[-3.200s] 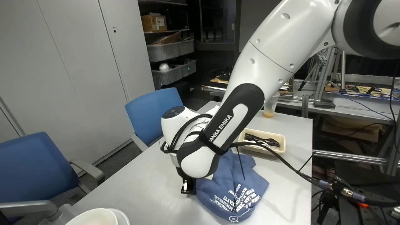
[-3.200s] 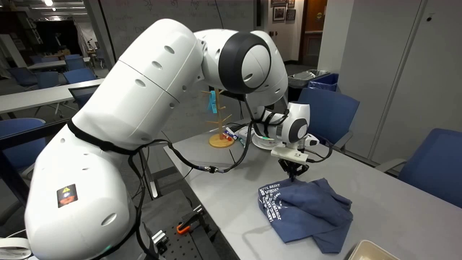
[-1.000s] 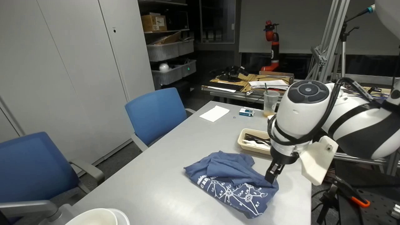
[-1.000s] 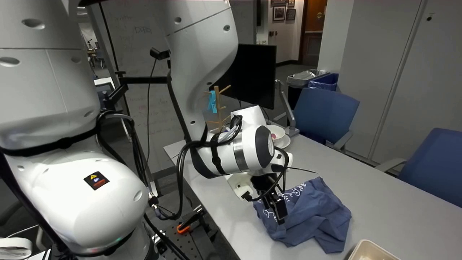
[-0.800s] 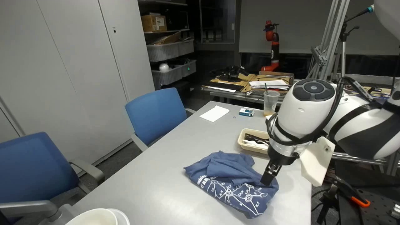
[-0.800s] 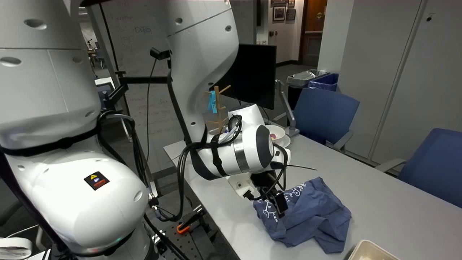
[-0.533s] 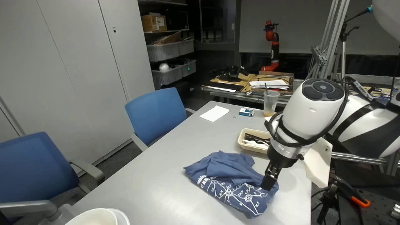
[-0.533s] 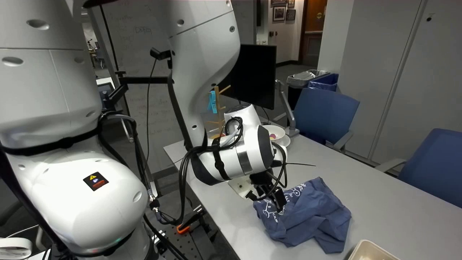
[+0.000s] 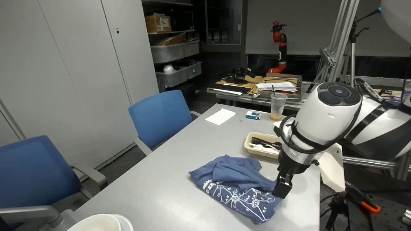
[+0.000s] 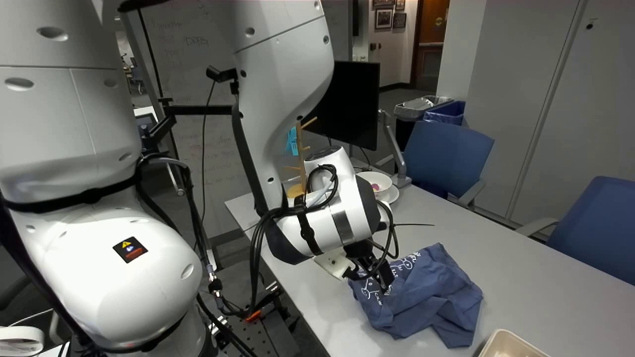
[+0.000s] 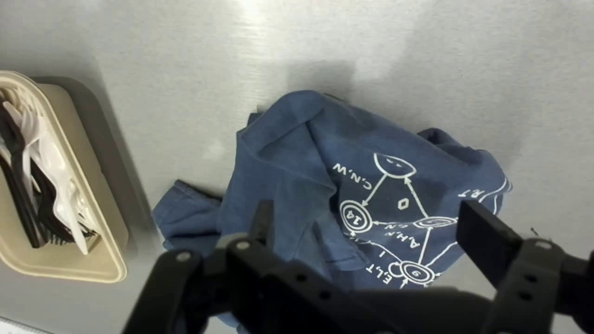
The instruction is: Fold the blue shirt twice
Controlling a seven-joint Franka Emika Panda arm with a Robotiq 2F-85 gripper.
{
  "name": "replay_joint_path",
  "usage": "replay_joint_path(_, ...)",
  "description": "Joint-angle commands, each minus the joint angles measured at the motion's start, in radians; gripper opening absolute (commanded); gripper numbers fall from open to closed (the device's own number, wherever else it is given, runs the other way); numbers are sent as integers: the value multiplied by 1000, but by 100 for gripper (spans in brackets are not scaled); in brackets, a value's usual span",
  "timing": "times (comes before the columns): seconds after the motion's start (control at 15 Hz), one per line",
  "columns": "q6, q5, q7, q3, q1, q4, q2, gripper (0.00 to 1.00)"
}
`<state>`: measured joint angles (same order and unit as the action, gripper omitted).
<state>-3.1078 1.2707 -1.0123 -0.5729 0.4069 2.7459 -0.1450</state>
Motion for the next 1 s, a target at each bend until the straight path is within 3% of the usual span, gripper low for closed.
replay_joint_path(0.0, 0, 0, 0, 0, 0, 0, 0, 100)
replay_joint_path(0.13, 0, 0, 0, 0, 0, 0, 0, 100)
replay_joint_path(0.2, -10, -61, 51, 30, -18, 0, -42, 100)
replay_joint_path(0.47, 49, -272, 230, 145, -105, 3, -20, 100)
replay_joint_path(0.8, 219, -662, 548, 328, -236, 19, 140, 100)
replay_joint_path(0.93, 321, -800, 666, 329, -223, 34, 260, 100)
